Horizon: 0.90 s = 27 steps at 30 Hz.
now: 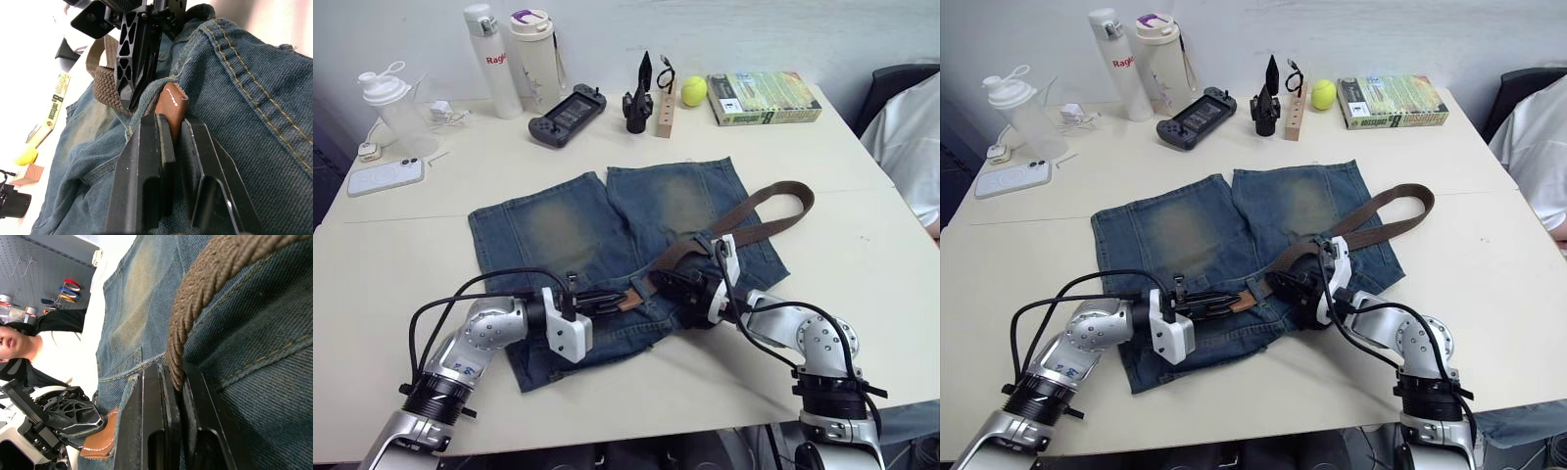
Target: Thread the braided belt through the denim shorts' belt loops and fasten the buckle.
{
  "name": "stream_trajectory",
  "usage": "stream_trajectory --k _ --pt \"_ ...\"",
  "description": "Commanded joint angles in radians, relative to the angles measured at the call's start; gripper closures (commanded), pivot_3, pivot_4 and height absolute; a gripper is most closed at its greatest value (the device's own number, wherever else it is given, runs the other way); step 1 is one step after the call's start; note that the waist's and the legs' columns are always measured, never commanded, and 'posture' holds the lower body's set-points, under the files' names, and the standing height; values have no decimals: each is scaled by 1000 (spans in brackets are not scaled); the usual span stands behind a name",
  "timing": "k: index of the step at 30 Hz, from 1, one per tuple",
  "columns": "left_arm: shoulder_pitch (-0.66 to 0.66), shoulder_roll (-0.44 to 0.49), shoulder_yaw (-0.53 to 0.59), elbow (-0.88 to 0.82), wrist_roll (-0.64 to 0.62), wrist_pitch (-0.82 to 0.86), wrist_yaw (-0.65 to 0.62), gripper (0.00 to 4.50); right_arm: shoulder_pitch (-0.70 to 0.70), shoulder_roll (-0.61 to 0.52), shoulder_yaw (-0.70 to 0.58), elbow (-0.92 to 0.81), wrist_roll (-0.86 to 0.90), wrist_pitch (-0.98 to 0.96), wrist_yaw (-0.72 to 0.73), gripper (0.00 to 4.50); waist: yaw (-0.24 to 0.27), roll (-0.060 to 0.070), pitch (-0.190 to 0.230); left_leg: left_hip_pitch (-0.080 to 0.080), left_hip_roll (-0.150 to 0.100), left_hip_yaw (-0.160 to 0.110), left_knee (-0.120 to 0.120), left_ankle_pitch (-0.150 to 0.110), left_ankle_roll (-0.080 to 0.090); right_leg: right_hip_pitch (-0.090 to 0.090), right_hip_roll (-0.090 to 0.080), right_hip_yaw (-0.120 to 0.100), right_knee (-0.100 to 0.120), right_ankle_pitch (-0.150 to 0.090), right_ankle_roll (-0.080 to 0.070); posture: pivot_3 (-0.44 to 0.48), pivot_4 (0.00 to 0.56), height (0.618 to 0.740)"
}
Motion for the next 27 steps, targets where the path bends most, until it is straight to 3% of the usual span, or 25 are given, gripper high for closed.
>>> stream_trajectory --k 1,3,4,6,12,20,23,27 --pt "8 23 -10 -31 -10 -12 -8 4435 8 6 -1 -3 -4 11 -8 4500 -1 0 0 0 0 0 0 0 0 0 0 0 0 0 0 0 150 720" --pt "9 29 -13 -31 -24 -1 -17 4435 8 7 -3 -3 -5 13 -8 4500 -1 0 0 0 0 0 0 0 0 0 0 0 0 0 0 0 150 720" --pt "9 31 -15 -32 -41 4 -24 3721 8 7 -3 -3 -6 14 -8 4500 -1 0 0 0 0 0 0 0 0 0 0 0 0 0 0 0 150 720" --pt "9 33 -13 -34 -54 15 -29 3213 8 8 -4 -3 -7 14 -9 4500 -1 0 0 0 0 0 0 0 0 0 0 0 0 0 0 0 150 720" --pt "23 49 -14 -65 -107 50 -69 563 10 10 -3 -1 -12 14 -5 4500 0 0 0 0 0 0 0 0 0 0 0 0 0 0 0 0 150 720" --pt "18 48 -6 -66 -106 13 -67 563 14 12 1 -6 -13 17 -3 4500 1 0 0 0 0 0 0 0 0 0 0 0 0 0 0 0 150 720" --pt "15 46 -3 -63 -101 2 -61 1387 14 10 1 -7 -14 19 0 4500 1 0 0 0 0 0 0 0 0 0 0 0 0 0 0 0 150 720" --pt "10 41 -4 -60 -89 8 -54 3182 16 10 1 -9 -12 20 0 4500 1 0 0 0 0 0 0 0 0 0 0 0 0 0 0 0 150 720"
